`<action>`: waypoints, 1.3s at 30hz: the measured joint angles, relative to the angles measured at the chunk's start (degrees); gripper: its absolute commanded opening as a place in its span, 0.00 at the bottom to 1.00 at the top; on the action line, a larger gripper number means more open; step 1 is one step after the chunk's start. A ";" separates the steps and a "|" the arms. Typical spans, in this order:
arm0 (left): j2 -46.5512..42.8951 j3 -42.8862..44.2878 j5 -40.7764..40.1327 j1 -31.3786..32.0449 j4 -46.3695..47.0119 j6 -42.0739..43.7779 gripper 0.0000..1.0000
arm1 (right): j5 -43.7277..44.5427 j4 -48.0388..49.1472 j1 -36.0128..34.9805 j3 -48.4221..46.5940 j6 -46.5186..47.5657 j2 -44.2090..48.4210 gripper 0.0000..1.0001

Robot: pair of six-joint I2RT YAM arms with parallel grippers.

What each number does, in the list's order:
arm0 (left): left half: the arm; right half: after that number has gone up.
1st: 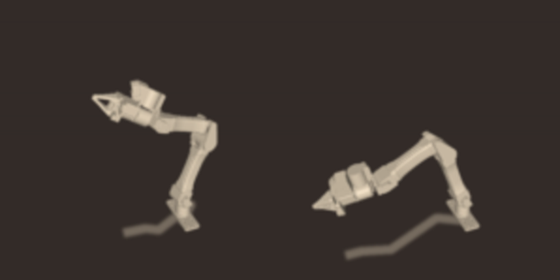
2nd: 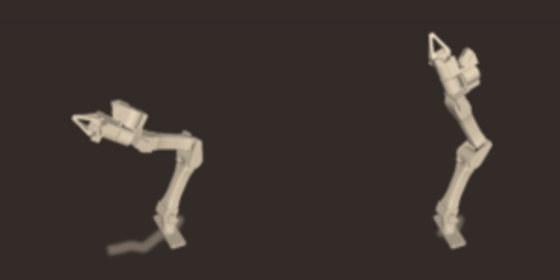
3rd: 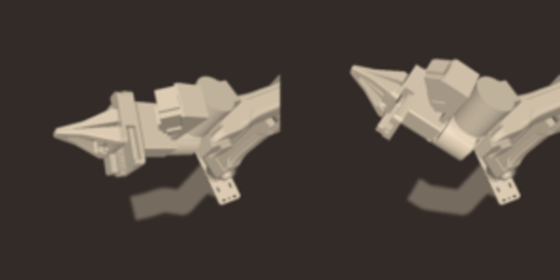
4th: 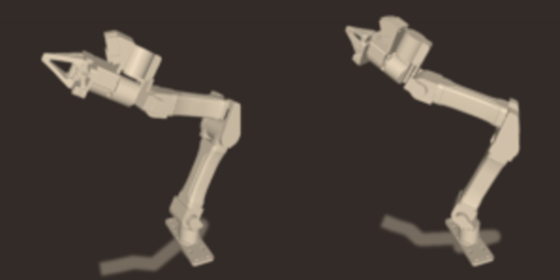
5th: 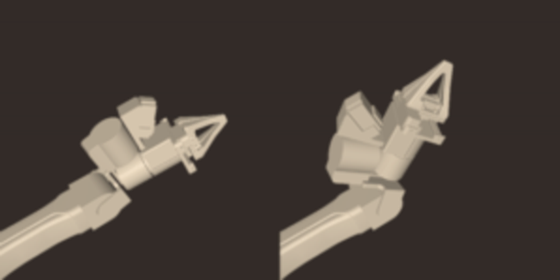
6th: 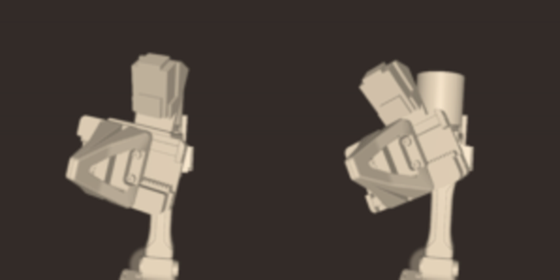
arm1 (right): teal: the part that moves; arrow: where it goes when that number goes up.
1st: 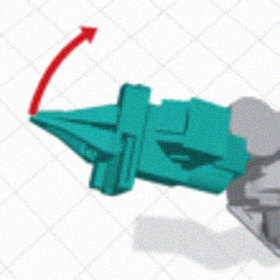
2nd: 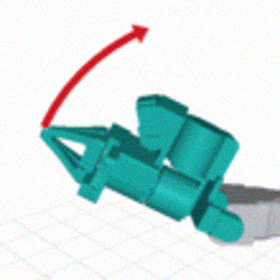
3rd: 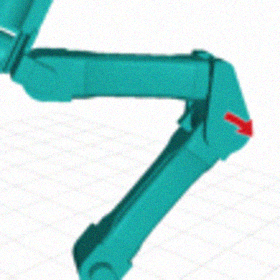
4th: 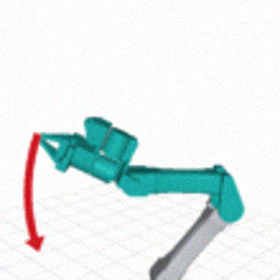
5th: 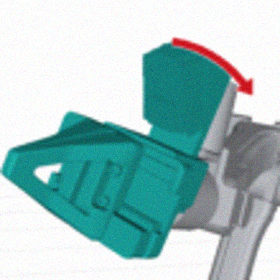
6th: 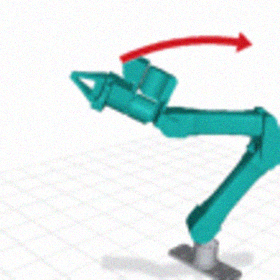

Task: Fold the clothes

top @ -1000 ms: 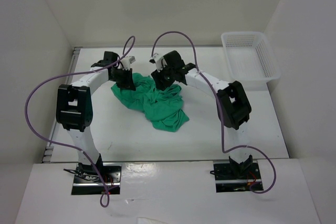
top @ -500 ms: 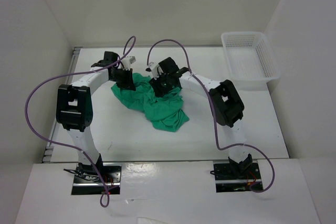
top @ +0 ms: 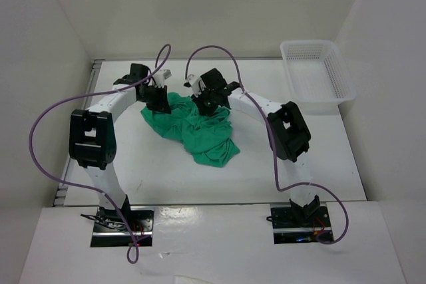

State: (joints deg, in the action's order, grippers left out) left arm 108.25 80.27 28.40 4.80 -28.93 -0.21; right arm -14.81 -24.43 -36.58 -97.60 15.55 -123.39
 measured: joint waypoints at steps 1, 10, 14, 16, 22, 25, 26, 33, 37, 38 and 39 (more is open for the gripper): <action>-0.59 0.04 -0.11 0.00 -0.22 0.00 0.00 | 0.66 -0.42 0.00 0.00 0.20 0.81 0.10; -7.76 4.15 -1.31 -1.40 -1.75 0.07 0.00 | 6.19 -1.42 1.11 0.02 1.42 14.95 0.11; -11.52 5.60 -2.49 -3.10 -1.95 0.07 0.00 | 6.64 -0.90 5.07 0.04 1.42 21.07 0.12; -12.83 6.58 -3.06 -4.00 -1.90 0.09 0.00 | 7.10 -0.31 7.65 0.04 1.40 22.77 0.13; -15.39 8.66 -3.23 -7.65 -1.73 -0.09 0.00 | 7.85 0.42 14.38 0.13 0.74 24.44 0.14; -16.65 9.42 -2.91 -10.25 -1.49 -0.26 0.00 | 7.93 0.57 16.17 0.59 0.31 25.14 0.14; -17.20 9.53 -2.60 -11.08 -1.38 -0.28 0.00 | 7.96 0.63 16.37 0.90 0.22 25.51 0.14; -21.81 8.72 0.02 -14.19 -0.20 0.17 0.00 | 4.46 1.14 16.15 3.82 1.18 28.92 0.14; -22.01 7.17 6.64 -16.41 -1.55 2.21 0.00 | 1.51 1.38 16.83 6.36 1.40 30.21 0.19; -22.10 6.08 9.42 -17.99 -1.79 2.91 0.00 | -0.52 1.18 17.40 7.50 1.55 30.91 0.19; -22.14 4.98 11.23 -19.56 -2.08 3.19 0.00 | -1.95 0.85 17.73 8.35 1.97 31.54 0.19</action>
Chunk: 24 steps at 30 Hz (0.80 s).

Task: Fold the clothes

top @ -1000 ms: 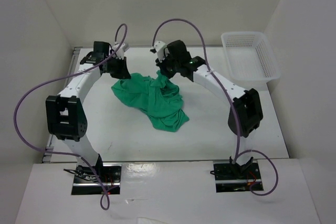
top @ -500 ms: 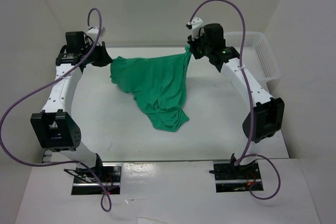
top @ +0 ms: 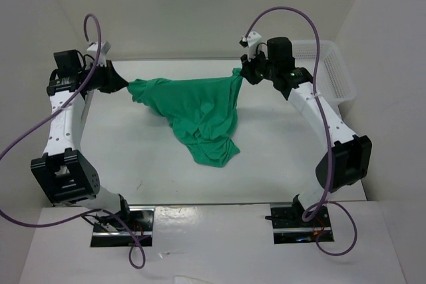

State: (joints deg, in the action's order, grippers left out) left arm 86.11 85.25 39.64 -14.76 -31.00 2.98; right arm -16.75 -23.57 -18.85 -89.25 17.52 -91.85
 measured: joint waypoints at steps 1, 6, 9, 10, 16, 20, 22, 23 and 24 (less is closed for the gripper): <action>0.02 -1.09 1.42 -1.25 -0.68 0.28 0.00 | -1.03 -0.46 0.00 0.48 0.48 0.55 0.19; 6.58 -1.90 -0.66 0.07 -7.13 6.10 0.12 | 1.92 -3.21 -5.03 1.18 4.52 0.28 0.18; 10.14 -5.62 -6.54 3.13 -8.76 9.09 0.31 | 1.81 -4.61 -6.93 4.42 6.54 0.26 0.18; 10.49 -7.30 -9.20 4.15 -9.33 9.70 0.40 | 1.81 -5.14 -7.02 5.81 7.02 0.26 0.18; 10.49 -12.41 -20.00 10.73 -9.68 12.33 0.66 | 2.86 -8.37 -7.28 8.79 8.81 -1.64 0.18; 10.10 -12.41 -21.62 13.73 -8.35 13.31 0.72 | 3.54 -8.76 -7.26 9.44 9.16 -1.86 0.18; 9.68 -12.41 -22.10 16.92 -7.30 13.29 0.76 | 3.80 -8.72 -7.26 9.60 9.20 -1.86 0.18; 9.51 -12.41 -22.16 19.02 -6.64 13.18 0.76 | 3.89 -8.70 -7.28 9.75 9.22 -1.86 0.18; 9.46 -12.39 -22.03 20.98 -6.03 13.07 0.77 | 3.91 -8.72 -7.28 9.86 9.22 -1.86 0.18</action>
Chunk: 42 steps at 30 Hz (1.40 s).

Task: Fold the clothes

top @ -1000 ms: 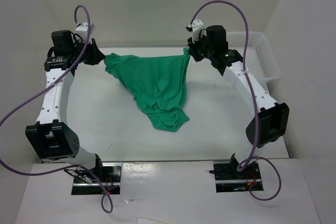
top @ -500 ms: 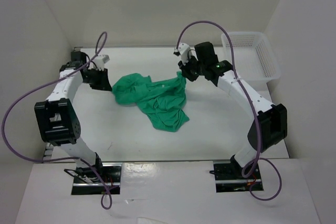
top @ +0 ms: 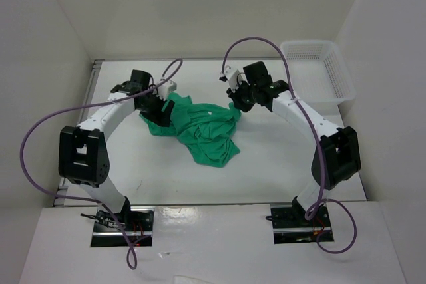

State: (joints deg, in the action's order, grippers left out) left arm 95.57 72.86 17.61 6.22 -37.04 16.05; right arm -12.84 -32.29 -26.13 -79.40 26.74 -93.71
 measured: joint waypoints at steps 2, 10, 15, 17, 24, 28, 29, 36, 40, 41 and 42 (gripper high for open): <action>0.04 0.17 1.38 3.45 0.81 -1.16 0.77 | 0.07 0.00 0.00 0.31 0.02 -0.07 0.18; 6.10 4.35 8.22 4.31 2.97 -7.72 0.76 | 0.46 0.15 0.00 1.42 -0.02 -0.20 0.18; 5.46 1.88 5.42 4.83 5.57 -10.16 0.76 | 0.59 0.24 0.02 2.16 -0.02 -0.20 0.19; 4.76 0.76 4.02 6.01 6.21 -10.27 0.76 | 0.61 0.44 0.00 2.16 -0.04 -0.20 0.19; 4.11 -0.76 3.85 8.92 6.36 -10.36 0.76 | 0.63 0.63 0.00 2.19 -0.07 -0.20 0.19; 4.11 -1.81 3.85 8.81 6.40 -10.60 0.75 | 0.63 0.68 0.00 2.16 -0.09 -0.20 0.19; 4.11 -1.99 3.82 8.61 6.38 -10.80 0.75 | 0.63 0.68 0.00 2.16 -0.09 -0.20 0.19; 4.13 -2.80 5.46 5.46 6.86 -12.35 0.71 | 0.61 1.38 0.00 2.54 -0.09 -0.20 0.19; 4.42 -3.87 7.63 4.74 7.08 -13.40 0.66 | 0.61 1.49 0.00 3.23 -0.09 -0.17 0.19; 4.79 -3.87 8.35 4.79 7.17 -13.46 0.65 | 0.59 1.46 0.00 3.28 -0.09 -0.17 0.19; 5.27 -3.87 8.87 4.81 7.26 -13.49 0.64 | 0.59 1.49 0.00 3.30 -0.11 -0.17 0.19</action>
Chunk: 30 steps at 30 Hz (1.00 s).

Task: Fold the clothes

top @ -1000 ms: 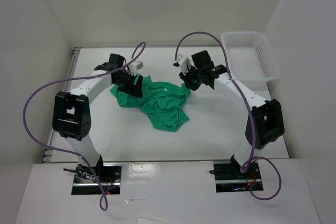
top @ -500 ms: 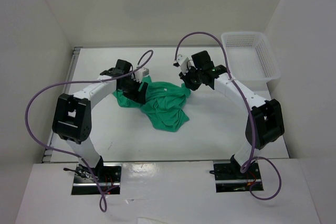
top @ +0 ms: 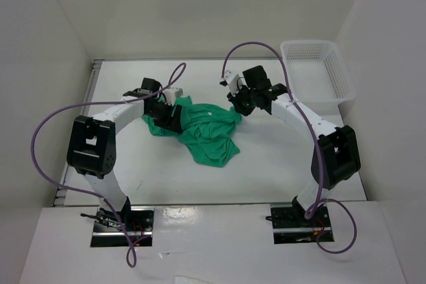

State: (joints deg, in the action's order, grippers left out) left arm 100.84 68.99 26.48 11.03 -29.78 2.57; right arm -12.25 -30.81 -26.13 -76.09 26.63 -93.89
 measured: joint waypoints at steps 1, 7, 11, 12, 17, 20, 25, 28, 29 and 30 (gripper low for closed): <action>0.61 0.00 0.81 0.00 0.02 0.04 0.63 | 0.00 0.00 0.00 0.00 0.00 0.00 0.19; 3.67 0.00 4.22 0.04 -0.11 0.04 0.61 | 0.00 0.02 0.00 0.02 0.02 0.00 0.19; 4.02 0.02 5.62 0.00 -0.02 0.04 0.61 | 0.00 0.15 0.00 0.02 0.02 0.00 0.19; 4.13 0.02 5.95 -0.07 0.04 0.04 0.61 | 0.00 0.17 0.00 0.02 0.00 0.00 0.19; 4.63 0.07 7.58 -1.01 0.22 0.04 0.60 | 0.00 0.28 0.00 0.02 0.00 0.00 0.19; 5.25 0.46 8.90 -1.70 0.33 0.02 0.59 | 0.00 0.31 0.00 0.04 0.02 0.00 0.19; 5.88 0.85 11.80 -2.86 0.94 -0.07 0.58 | 0.00 0.33 0.00 0.04 0.00 0.00 0.19; 6.14 0.92 14.10 -3.43 1.27 -0.31 0.54 | 0.00 0.33 0.00 0.07 0.00 0.00 0.19; 6.23 1.07 14.73 -3.56 1.31 -0.37 0.52 | 0.00 0.35 0.00 0.13 0.00 0.00 0.19; 6.36 1.22 15.41 -3.82 1.51 -0.74 0.52 | 0.00 0.39 0.00 0.26 0.00 0.00 0.19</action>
State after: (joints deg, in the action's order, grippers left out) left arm 107.20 70.22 41.89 7.20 -28.27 1.83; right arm -12.25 -30.41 -26.13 -75.83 26.63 -93.89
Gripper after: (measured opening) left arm 0.526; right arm 0.191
